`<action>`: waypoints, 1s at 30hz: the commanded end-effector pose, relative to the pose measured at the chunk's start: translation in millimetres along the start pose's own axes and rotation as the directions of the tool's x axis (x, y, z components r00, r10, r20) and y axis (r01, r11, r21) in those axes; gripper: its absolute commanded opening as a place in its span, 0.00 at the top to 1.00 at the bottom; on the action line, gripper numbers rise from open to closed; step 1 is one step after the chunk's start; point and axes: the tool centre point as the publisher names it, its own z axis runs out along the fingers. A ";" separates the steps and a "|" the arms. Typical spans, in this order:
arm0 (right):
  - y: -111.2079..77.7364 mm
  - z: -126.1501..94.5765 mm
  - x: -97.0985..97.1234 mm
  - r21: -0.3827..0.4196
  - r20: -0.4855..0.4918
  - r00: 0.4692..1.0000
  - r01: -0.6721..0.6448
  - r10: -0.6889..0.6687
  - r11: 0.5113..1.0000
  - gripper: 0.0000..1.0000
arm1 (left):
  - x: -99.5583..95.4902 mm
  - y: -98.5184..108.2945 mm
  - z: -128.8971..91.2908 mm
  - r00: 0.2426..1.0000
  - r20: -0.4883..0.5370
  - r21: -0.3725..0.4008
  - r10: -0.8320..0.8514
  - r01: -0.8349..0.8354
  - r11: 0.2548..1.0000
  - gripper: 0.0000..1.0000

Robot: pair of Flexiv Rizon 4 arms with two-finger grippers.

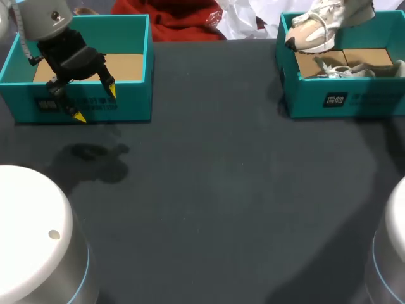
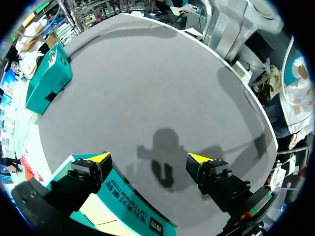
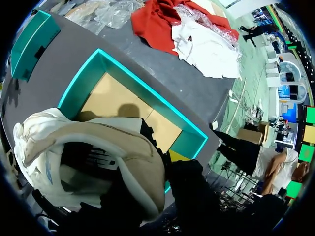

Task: Take the shoe out of the shoebox, open the shoe tongue, remove and reinsert the insole, then place the shoe into the shoebox

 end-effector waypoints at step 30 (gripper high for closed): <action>-44.2 7.0 -59.8 -0.116 -0.003 0.833 -0.550 0.554 0.827 1.00 | 0.1 0.3 0.2 1.000 -0.001 -0.002 0.000 0.000 1.000 0.00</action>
